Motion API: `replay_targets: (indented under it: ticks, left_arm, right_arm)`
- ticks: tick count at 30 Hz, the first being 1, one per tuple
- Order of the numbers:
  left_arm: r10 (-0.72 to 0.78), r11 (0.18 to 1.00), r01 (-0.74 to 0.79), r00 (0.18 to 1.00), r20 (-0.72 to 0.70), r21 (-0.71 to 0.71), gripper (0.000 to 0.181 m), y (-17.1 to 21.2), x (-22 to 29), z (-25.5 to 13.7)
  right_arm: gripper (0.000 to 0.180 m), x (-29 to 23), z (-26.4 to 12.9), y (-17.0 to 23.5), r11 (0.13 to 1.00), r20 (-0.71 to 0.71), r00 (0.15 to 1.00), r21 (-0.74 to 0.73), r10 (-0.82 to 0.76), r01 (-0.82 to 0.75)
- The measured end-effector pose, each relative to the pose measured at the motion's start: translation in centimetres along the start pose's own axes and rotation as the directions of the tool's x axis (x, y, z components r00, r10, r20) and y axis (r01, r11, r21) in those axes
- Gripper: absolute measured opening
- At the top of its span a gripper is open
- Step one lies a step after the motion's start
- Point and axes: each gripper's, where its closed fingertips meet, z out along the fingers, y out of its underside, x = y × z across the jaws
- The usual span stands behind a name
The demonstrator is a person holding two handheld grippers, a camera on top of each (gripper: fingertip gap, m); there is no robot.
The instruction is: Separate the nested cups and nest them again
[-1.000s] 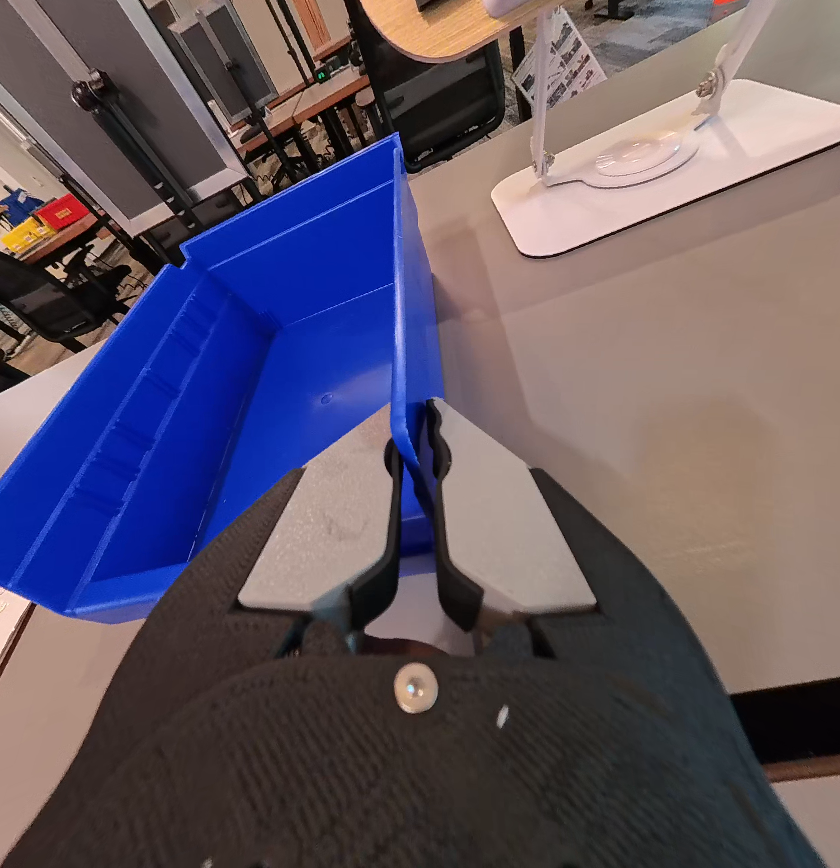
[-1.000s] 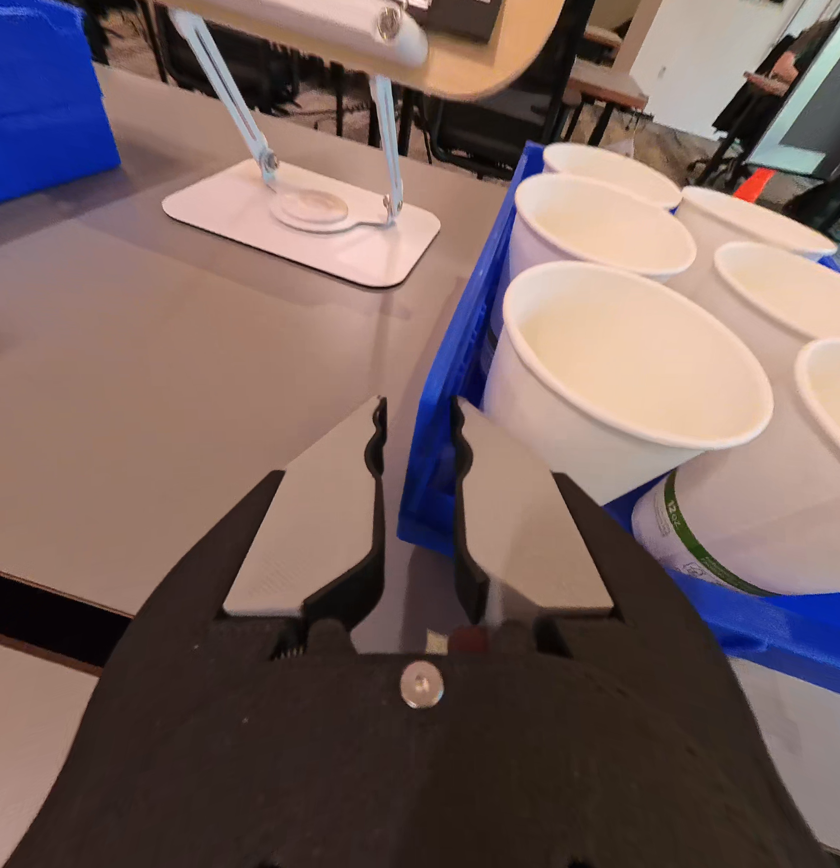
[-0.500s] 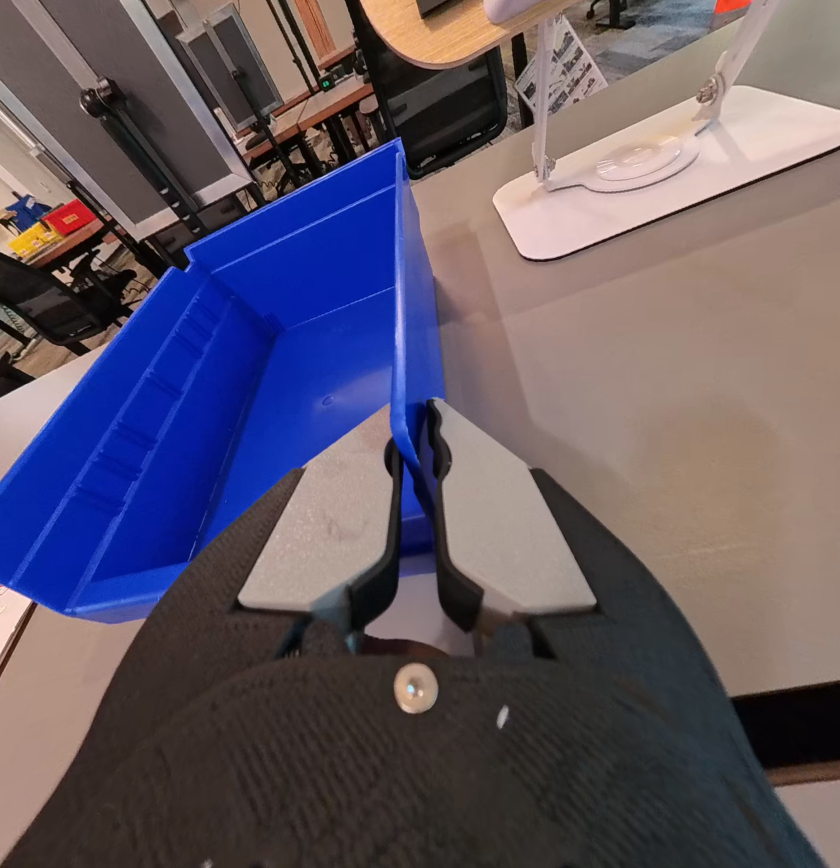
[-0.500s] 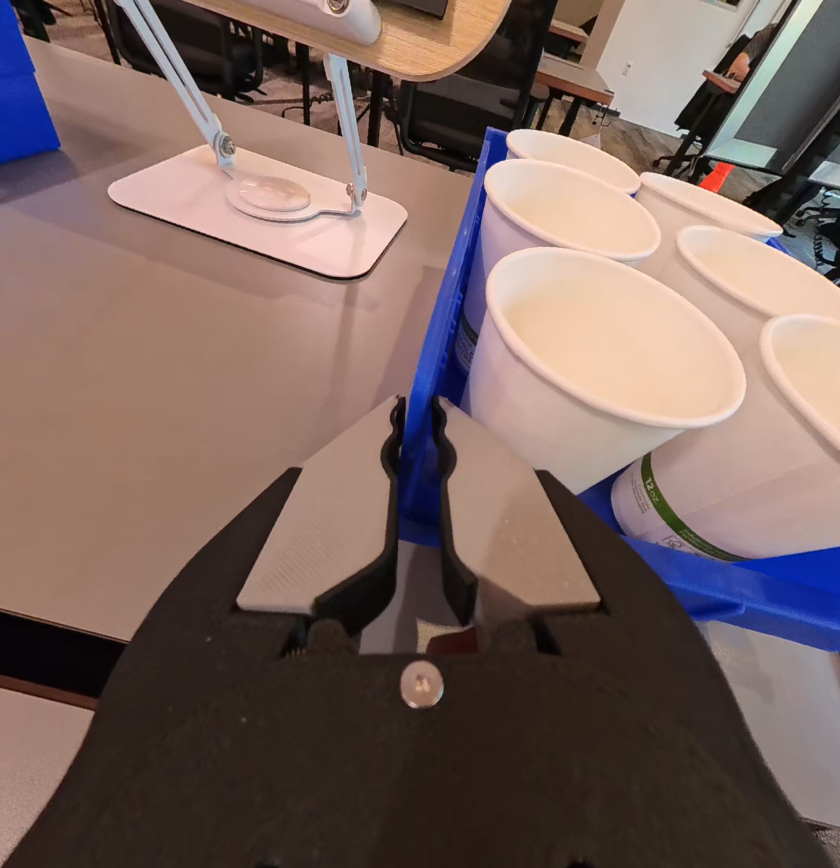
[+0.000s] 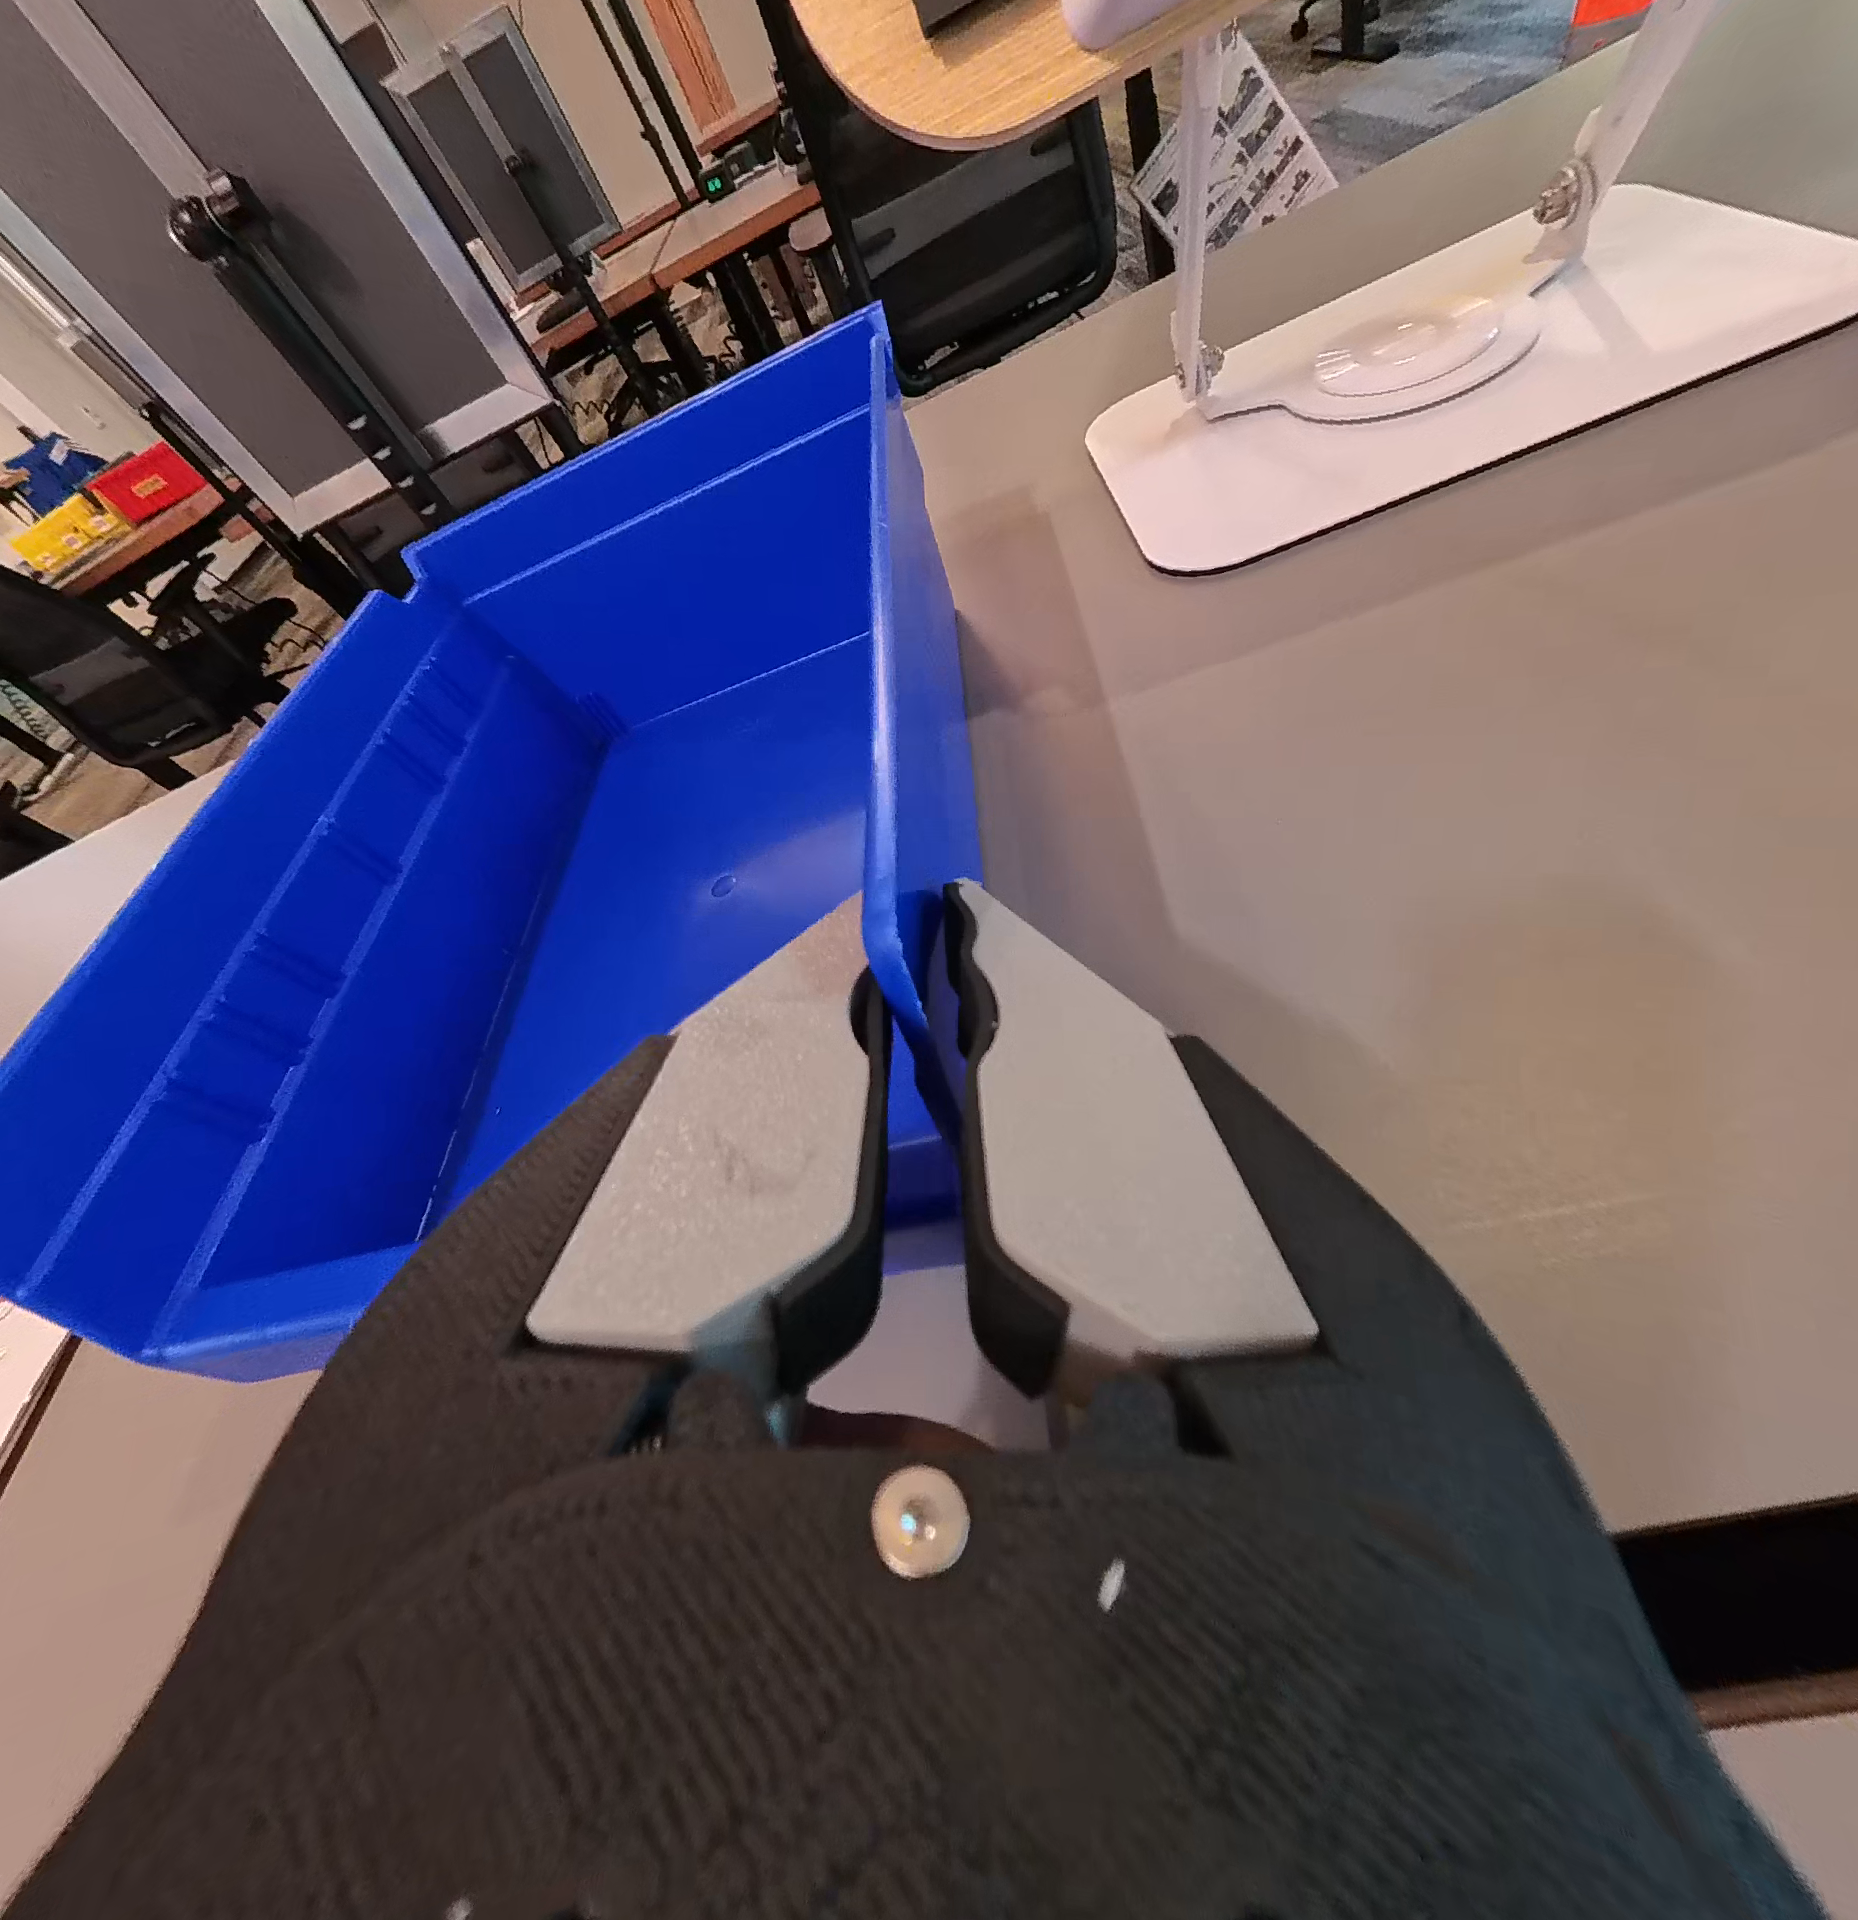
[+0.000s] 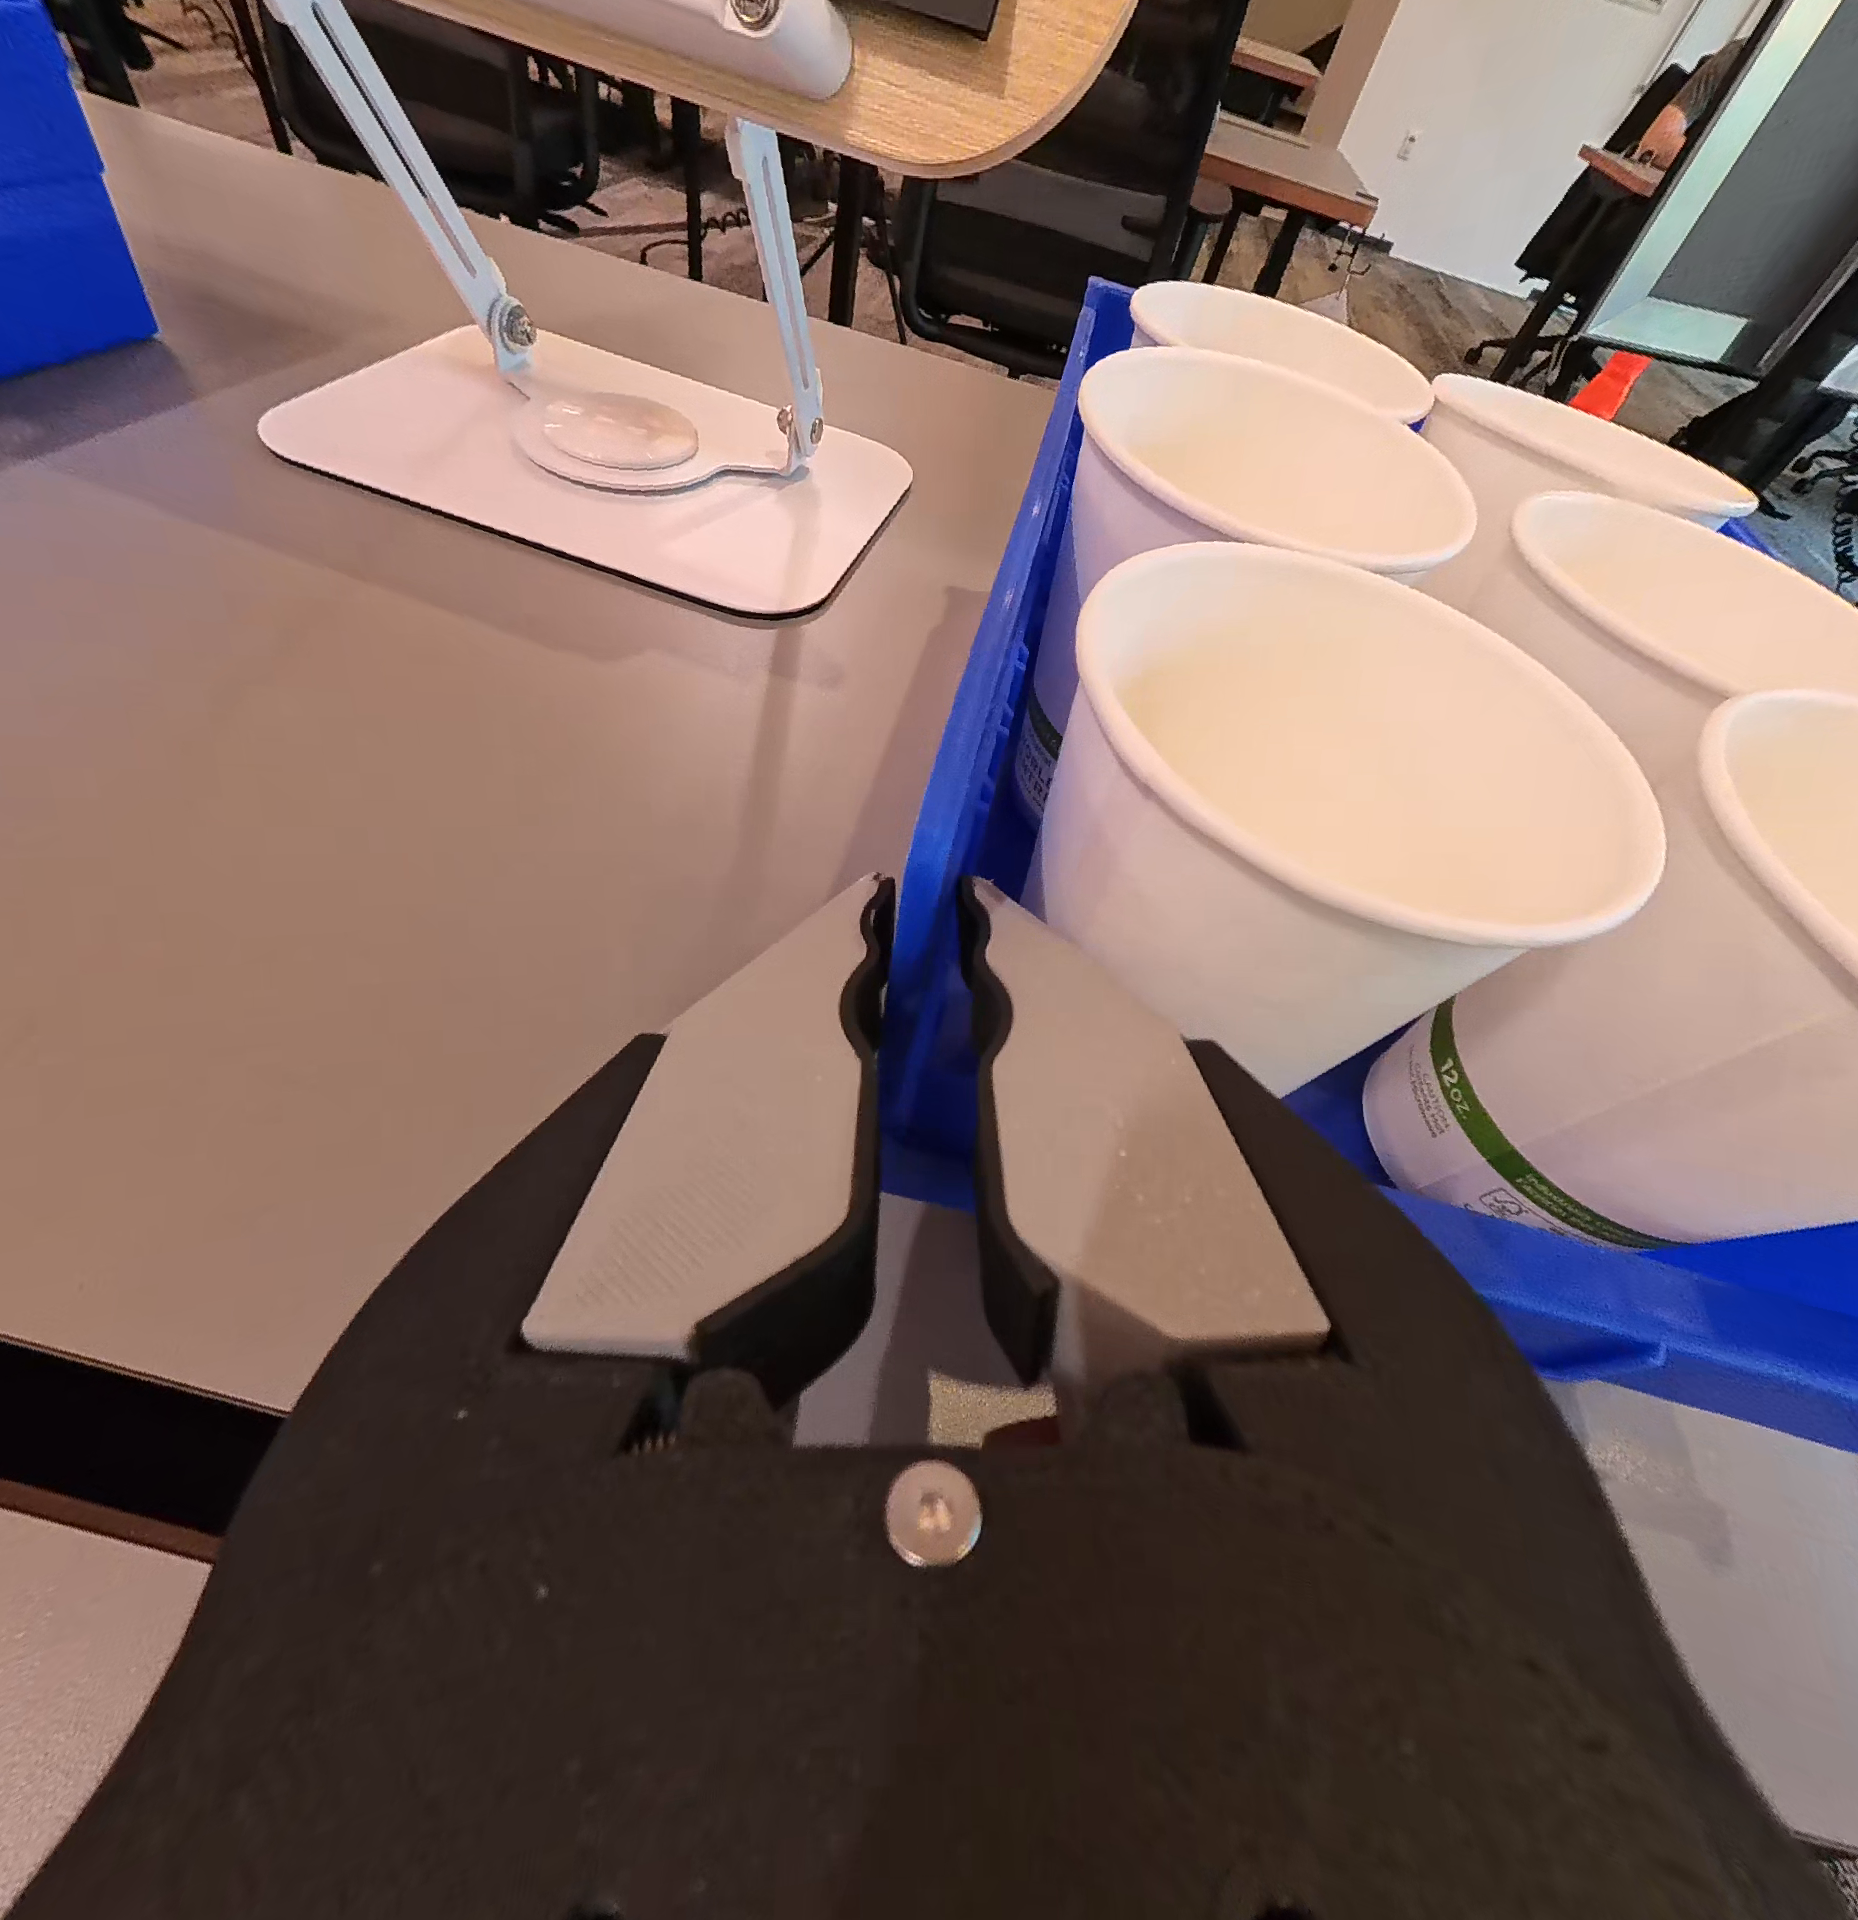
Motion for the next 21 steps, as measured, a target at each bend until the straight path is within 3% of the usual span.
replay_targets:
  ticks: [9, 15, 21]
  left_arm:
    - [-0.041, 0.999, 0.041, 0.998, -0.056, -0.008, 0.003, 0.5, -0.4, -0.9]
    - [-0.062, 0.998, 0.061, 0.985, -0.159, -0.011, 0.003, 2.2, -1.7, -4.1]
    - [-0.048, 0.999, 0.046, 0.962, -0.27, -0.013, 0.002, 4.1, -2.6, -8.4]
  right_arm:
    - [0.001, 1.6, -0.6, 0.7, 0.999, -0.012, 1.0, -0.04, 0.008, -0.009]
    - [0.0, 3.1, -3.7, 2.2, 0.995, 0.157, 0.984, -0.069, 0.088, -0.078]
    - [0.0, 3.5, -7.3, 3.6, 0.996, 0.297, 0.954, -0.09, 0.04, -0.014]
